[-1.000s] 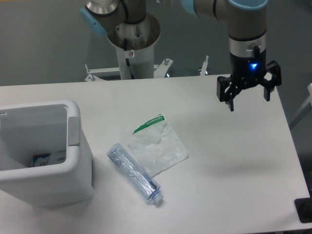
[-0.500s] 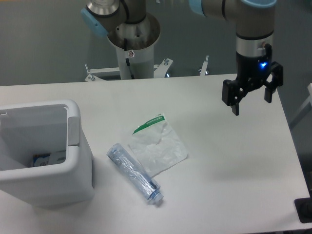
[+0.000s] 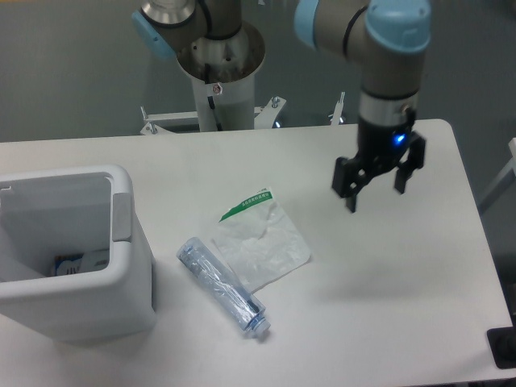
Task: Place the trash in the trash can
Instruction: 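Lower the gripper over the clear plastic bottle's cap end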
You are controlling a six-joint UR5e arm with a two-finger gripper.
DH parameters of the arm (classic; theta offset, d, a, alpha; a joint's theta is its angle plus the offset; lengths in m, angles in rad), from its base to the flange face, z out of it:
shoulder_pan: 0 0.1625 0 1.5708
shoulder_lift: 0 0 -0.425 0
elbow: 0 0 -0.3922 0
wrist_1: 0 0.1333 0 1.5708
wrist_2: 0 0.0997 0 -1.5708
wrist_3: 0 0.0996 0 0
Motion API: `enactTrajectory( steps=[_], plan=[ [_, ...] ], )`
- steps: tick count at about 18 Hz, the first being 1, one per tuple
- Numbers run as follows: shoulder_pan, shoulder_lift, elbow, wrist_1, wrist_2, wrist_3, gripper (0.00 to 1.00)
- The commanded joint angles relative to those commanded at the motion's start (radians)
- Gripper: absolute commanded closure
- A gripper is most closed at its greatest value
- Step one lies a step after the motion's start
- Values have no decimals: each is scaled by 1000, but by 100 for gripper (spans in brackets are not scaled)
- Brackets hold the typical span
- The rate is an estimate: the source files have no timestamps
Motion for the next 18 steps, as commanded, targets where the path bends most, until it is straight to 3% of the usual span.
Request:
enactTrajectory(
  steps=[4,7,14,18],
  plan=[
    [-64,-120,93,0,6,-145,0],
    [-109,-187,123,2,8,-202,0],
    [-195,-242,134,9,8,-216,0],
    [-223,-278,134,15,9,-293,0]
  ],
)
